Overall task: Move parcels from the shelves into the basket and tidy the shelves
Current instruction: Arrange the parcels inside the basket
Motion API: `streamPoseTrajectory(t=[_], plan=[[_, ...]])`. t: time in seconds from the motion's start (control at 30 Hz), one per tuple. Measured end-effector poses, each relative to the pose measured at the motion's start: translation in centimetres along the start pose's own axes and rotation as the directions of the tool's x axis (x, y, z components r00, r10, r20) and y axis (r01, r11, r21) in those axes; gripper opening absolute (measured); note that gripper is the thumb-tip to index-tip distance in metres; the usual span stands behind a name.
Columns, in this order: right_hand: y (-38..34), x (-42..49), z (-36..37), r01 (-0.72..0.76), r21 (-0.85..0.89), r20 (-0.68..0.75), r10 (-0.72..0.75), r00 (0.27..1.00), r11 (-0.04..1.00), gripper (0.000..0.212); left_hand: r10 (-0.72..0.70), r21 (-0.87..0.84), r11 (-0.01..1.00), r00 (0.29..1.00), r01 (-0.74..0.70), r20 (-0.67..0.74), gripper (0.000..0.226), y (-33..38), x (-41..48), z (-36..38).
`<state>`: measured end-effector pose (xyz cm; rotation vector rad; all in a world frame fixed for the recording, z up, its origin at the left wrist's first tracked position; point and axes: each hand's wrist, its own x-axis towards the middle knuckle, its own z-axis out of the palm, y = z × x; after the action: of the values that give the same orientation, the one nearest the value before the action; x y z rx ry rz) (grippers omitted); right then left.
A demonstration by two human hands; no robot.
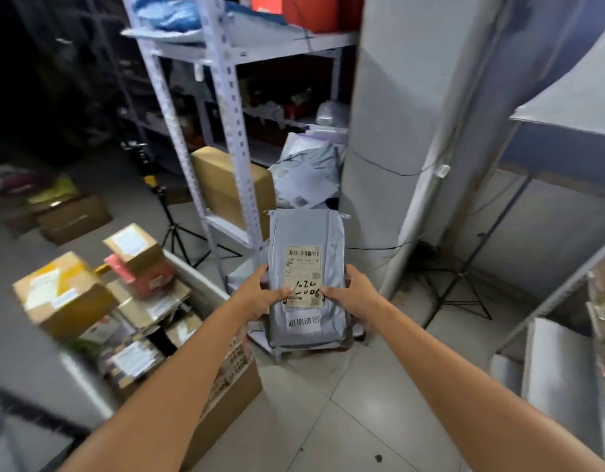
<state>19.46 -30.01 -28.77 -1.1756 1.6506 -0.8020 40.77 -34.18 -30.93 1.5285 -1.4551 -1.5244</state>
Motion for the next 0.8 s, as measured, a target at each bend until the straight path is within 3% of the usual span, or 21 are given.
streamPoseTrajectory(t=[0.3,0.53,0.8], plan=[[-3.8,3.7,12.6,0.061,0.058,0.234,-0.073,0.97,0.996,0.038,-0.067,-0.071,0.996,0.973,0.053,-0.219,0.071,-5.5,-1.6,-11.3],[-7.2,10.3,20.9,0.104,0.014,0.36,-0.102,0.927,0.994,0.044,-0.198,-0.19,0.971,0.929,0.143,-0.314,0.08,-8.0,0.3,-19.5],[-7.7,18.4,27.8,0.098,-0.083,0.487,-0.046,0.872,0.992,0.051,-0.322,-0.337,0.921,0.87,0.197,-0.373,0.075,-12.6,4.6,-23.5]])
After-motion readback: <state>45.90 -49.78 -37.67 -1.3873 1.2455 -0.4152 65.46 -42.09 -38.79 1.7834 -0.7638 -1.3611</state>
